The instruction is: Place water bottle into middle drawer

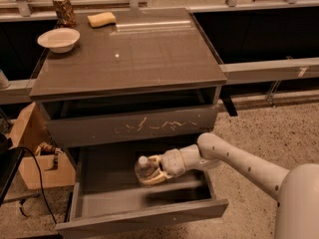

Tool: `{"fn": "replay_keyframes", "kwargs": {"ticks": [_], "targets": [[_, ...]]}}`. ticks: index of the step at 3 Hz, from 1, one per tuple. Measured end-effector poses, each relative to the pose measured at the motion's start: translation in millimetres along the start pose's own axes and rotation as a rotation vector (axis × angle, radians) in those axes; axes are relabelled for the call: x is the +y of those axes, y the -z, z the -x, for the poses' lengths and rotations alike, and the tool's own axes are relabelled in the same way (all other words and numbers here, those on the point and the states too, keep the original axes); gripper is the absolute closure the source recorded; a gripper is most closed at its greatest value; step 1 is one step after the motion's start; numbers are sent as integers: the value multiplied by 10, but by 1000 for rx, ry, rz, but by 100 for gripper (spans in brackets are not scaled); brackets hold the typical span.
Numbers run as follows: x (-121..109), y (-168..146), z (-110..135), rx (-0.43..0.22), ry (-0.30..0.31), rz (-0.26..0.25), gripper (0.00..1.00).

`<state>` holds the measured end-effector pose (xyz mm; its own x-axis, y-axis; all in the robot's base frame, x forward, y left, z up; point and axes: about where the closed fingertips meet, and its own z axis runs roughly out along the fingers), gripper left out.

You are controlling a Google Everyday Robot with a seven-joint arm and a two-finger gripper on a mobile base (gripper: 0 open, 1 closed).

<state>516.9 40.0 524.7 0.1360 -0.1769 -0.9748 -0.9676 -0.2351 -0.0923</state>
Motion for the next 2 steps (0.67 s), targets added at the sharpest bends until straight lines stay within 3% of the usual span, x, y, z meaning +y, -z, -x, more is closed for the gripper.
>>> {"fn": "replay_keyframes", "kwargs": {"ticks": [1,2], "targets": [[-53,-309,-381,-45,13,3,100],[-58,-358,-412,-50,13,10,100]]}}
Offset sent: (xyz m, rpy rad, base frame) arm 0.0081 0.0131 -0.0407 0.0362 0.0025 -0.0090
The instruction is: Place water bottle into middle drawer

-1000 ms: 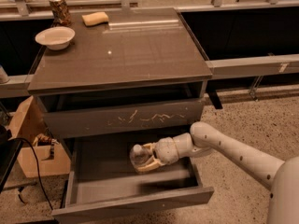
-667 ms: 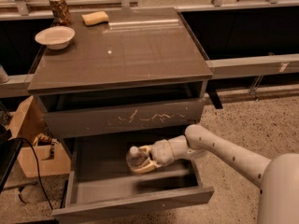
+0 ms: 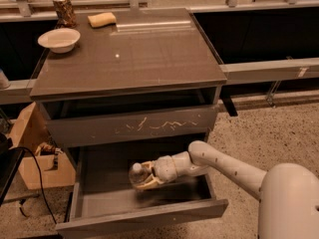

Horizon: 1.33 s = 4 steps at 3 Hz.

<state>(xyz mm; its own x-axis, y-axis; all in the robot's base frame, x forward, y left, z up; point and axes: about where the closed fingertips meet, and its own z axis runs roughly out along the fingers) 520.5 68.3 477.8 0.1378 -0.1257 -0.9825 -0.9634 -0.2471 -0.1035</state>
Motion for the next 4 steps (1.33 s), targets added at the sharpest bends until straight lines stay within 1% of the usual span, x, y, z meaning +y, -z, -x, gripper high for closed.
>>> {"fn": "replay_keyframes", "kwargs": {"ticks": [1,3,4], "targets": [[9,-102,-29,-7,0,23,100],[57,-351,-63,-16,-10,87,100],[142,-545,-137,-17,-22,108,100]]}}
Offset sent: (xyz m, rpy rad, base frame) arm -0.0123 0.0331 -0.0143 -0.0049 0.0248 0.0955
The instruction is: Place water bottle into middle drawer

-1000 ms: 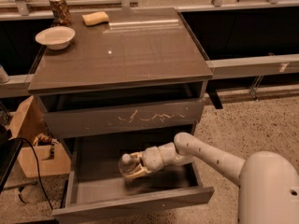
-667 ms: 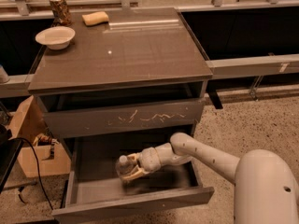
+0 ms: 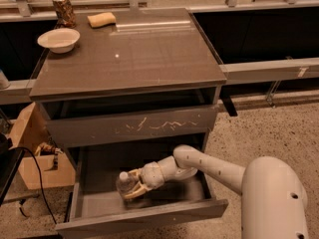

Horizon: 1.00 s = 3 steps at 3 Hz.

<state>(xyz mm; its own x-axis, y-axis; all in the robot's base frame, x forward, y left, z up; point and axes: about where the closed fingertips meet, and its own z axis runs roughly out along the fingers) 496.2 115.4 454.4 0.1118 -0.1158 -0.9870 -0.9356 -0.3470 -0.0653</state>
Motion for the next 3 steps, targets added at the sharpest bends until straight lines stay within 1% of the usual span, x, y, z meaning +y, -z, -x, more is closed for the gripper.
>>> {"fn": "replay_keyframes", "kwargs": {"ticks": [1,3], "targets": [[-26,-31,-31,-5,0,-2,100],[-107,-41,-43,0,9,-31,100]]}}
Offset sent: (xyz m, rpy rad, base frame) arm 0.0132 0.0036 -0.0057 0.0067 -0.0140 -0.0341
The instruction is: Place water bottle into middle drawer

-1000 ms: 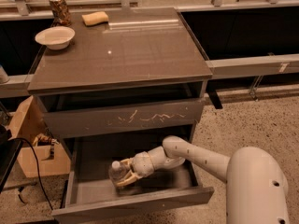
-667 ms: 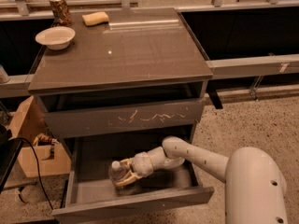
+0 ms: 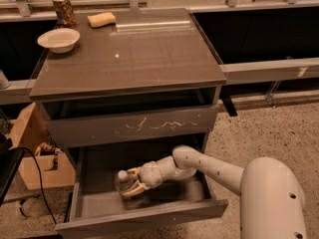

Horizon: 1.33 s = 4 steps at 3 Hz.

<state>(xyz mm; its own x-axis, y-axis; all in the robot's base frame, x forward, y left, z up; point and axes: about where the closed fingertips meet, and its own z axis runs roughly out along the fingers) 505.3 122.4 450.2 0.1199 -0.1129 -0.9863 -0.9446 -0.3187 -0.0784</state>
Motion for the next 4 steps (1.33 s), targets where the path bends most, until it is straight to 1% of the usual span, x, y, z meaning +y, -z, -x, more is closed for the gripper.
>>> {"fn": "replay_keyframes", "kwargs": {"ticks": [2,3,4], "targets": [[-68,0,-39,7,0,-43,100],[-82,-10,-57,1,-4,-45,100],[-95,-22,-83,-3,-10,-45,74]]}}
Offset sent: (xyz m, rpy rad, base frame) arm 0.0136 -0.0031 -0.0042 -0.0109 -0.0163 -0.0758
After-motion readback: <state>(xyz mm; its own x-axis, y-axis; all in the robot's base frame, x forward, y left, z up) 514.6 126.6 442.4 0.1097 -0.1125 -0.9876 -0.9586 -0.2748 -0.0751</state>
